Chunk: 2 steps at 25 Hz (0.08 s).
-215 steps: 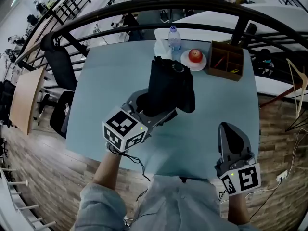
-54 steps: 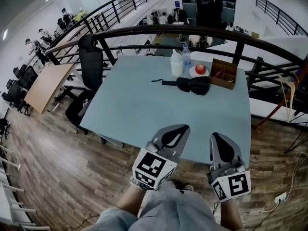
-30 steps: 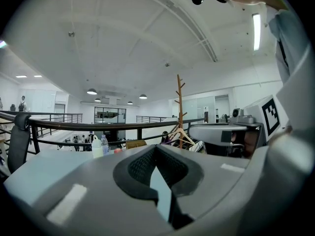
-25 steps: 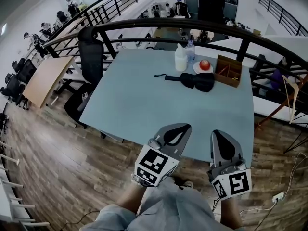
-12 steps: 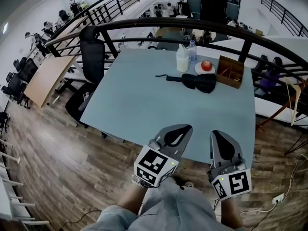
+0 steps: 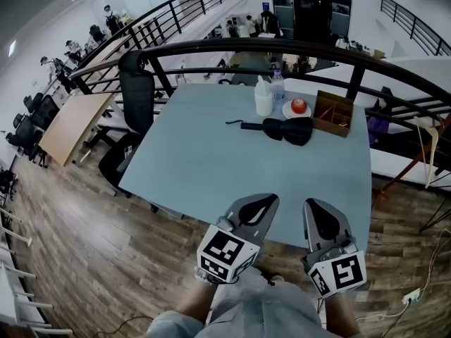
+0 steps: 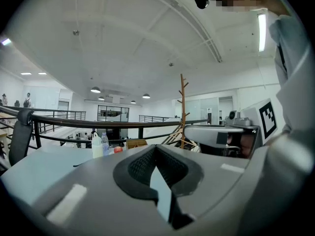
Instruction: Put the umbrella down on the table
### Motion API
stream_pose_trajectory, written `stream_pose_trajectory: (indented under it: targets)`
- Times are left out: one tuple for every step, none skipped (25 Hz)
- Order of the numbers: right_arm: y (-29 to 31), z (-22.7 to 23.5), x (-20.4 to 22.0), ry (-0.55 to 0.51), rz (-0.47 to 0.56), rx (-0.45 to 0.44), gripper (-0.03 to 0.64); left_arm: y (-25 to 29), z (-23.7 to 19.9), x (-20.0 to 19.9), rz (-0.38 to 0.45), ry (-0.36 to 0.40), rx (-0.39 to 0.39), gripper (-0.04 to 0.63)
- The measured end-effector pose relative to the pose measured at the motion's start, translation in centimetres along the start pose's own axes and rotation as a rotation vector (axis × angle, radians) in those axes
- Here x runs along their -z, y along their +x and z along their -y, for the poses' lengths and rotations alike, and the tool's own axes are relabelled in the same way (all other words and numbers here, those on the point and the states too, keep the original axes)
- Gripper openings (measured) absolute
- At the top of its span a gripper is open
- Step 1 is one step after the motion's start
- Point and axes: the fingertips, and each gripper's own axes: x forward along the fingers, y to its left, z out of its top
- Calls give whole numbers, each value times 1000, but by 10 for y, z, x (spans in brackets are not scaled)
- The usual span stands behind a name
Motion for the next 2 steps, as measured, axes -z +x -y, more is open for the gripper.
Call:
stream_pose_trajectory:
  targets:
    - [-3,0,0,-2,2,-4,-5,0,3,0,-1,6,-2,5]
    - [-5,1,0,-3,4,-8,-5,0,6,0,-2,11,-5,5]
